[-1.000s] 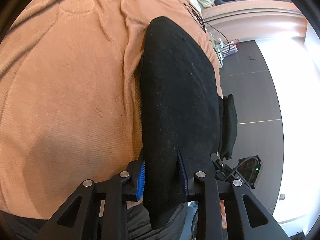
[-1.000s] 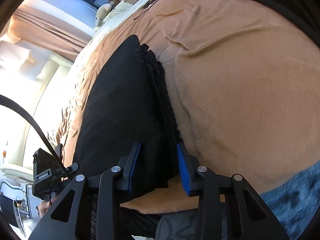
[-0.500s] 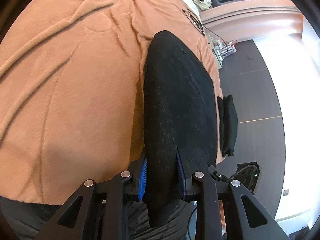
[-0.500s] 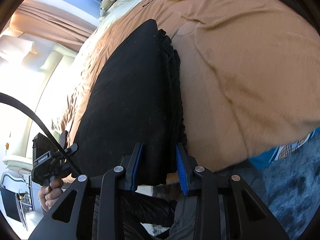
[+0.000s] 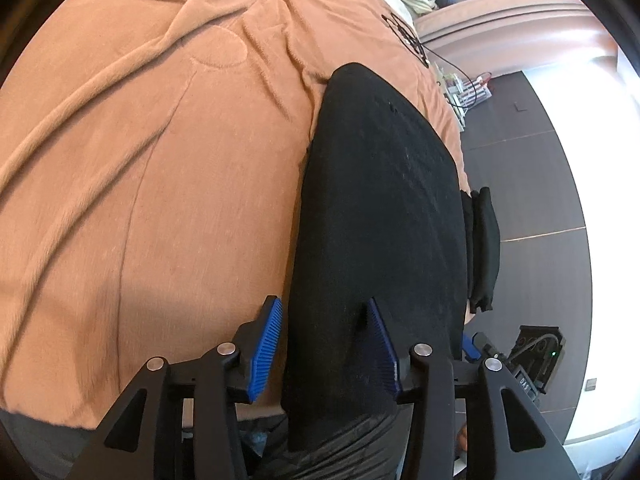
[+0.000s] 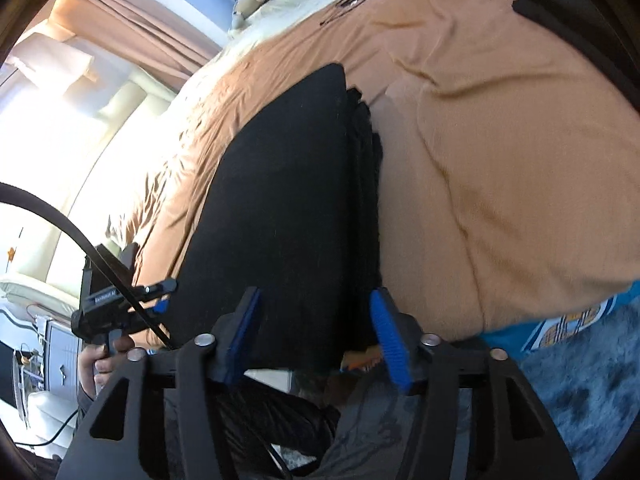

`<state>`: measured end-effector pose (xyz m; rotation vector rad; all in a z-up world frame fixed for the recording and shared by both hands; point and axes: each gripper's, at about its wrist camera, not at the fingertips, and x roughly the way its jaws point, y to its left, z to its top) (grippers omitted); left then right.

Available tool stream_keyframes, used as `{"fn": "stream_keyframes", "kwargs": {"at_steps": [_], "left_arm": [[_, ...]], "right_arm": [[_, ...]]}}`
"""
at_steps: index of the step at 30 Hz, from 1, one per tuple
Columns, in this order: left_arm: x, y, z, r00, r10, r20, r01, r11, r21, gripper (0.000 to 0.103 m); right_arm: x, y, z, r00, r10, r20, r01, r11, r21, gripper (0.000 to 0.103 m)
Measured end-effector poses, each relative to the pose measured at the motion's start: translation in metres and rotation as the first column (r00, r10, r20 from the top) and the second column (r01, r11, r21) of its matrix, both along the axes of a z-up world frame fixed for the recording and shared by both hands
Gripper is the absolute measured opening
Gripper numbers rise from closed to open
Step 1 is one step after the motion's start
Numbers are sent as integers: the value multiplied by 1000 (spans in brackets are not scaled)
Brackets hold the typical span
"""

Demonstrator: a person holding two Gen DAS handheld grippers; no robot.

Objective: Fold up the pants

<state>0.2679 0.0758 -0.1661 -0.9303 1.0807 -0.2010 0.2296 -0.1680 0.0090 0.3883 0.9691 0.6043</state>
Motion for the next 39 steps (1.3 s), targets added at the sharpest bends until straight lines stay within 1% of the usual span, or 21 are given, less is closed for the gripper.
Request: {"fn": "stream_keyframes", "kwargs": {"at_steps": [4,8,11,19,23,30,34,35,36,39], "left_arm": [[12,0,0,1000,-5,7,5,1000,3,47],[23,0,-3,1000,-11,0,11,1000,3,47],[32,-3,-4,1000,-12,2,12,1000,8,47],[48,1,-7,1000,-1,3,2,1000,-17,47],[55,3,-7,1000,-5,1,5,1000,-14,47],[68,7,-7,1000,-14,-4,14,1000,5,47],[73,8,-8,1000,-18,-10,18,1000,11,47],[74,8,-8,1000,-18,-13,18,1000,12,47],[76,9,-8,1000,-16,-15,16,1000,12,47],[81,8,-8,1000,-22,-21,22,999,24,47]], "right_arm": [[15,-5,3,1000,-18,-3,18,999,29,55],[26,-6,0,1000,-14,-9,14,999,29,55],[34,1,-5,1000,3,-20,-2,1000,19,55],[72,21,-17,997,30,-73,-30,1000,-1,55],[82,25,-25,993,32,-114,-30,999,23,55],[89,24,-30,992,30,-121,-22,998,64,55],[96,25,-40,991,39,-128,-26,995,98,55],[98,25,-43,990,39,-132,-25,994,105,58],[101,25,-45,990,38,-137,-23,994,110,58],[110,26,-52,989,45,-142,-24,988,152,58]]}}
